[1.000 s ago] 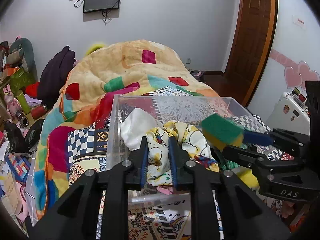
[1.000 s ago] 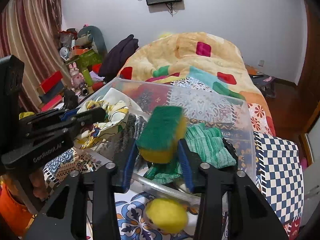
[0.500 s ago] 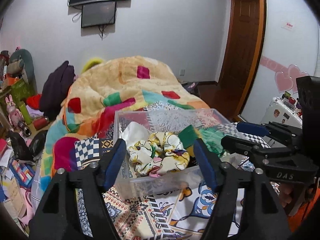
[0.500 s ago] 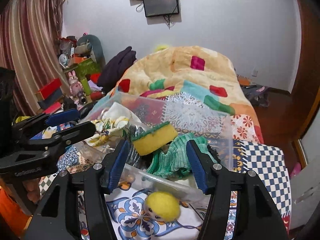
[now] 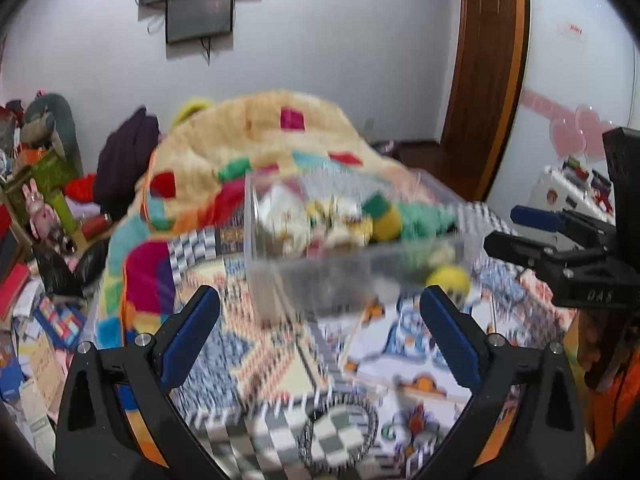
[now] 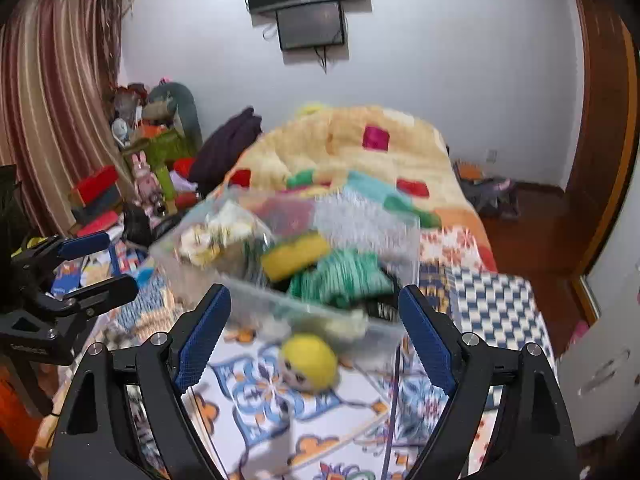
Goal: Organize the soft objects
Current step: 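Grasp the beaded bracelet with left tool while right grasps the yellow fuzzy doll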
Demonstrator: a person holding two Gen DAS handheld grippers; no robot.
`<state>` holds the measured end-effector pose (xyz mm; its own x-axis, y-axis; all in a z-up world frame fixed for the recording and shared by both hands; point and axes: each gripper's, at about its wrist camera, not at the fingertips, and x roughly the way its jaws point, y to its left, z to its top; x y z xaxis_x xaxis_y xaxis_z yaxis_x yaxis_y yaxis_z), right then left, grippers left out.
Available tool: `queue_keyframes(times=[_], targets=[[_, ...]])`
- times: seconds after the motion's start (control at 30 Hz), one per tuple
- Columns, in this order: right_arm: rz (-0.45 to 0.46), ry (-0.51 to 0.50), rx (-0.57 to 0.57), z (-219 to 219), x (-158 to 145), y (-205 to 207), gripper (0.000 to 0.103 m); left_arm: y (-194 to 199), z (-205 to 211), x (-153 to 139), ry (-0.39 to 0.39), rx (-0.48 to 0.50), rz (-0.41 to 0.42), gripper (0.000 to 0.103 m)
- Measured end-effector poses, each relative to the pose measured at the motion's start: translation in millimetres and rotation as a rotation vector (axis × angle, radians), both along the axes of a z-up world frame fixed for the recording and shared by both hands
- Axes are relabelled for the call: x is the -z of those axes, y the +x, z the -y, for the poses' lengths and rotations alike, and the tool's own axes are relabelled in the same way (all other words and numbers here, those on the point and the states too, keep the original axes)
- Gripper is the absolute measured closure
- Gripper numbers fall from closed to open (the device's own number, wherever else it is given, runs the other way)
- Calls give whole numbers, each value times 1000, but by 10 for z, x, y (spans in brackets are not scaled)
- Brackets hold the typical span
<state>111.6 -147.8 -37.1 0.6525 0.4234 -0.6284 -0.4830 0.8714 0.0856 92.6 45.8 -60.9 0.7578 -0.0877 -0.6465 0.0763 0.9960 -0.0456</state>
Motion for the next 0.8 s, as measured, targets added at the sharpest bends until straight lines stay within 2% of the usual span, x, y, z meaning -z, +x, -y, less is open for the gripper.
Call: queue_keyframes(times=[0.17, 0.37, 0.5, 0.57, 0.6, 0.7, 0.73, 0.8], targets=[[-77, -34, -8, -10, 274, 19, 19, -84, -13, 309, 15, -12, -89, 2], [-143, -60, -23, -78, 511, 63, 19, -184, -82, 616, -40, -33, -197, 2], [-176, -72, -38, -134, 599, 72, 23, -266, -39, 675, -11, -41, -187, 2], [-177, -74, -44, -152, 593, 52, 34, -294, 0, 690, 7, -47, -172, 2], [-178, -73, -43, -156, 593, 51, 35, -294, 8, 703, 14, -49, -167, 2], [-184, -78, -50, -156, 605, 53, 54, -330, 78, 727, 67, -51, -134, 15], [-187, -78, -52, -158, 613, 58, 61, -352, 99, 727, 76, -39, -123, 22], [-185, -72, -55, -151, 610, 51, 64, -370, 124, 709, 74, -16, -114, 34]])
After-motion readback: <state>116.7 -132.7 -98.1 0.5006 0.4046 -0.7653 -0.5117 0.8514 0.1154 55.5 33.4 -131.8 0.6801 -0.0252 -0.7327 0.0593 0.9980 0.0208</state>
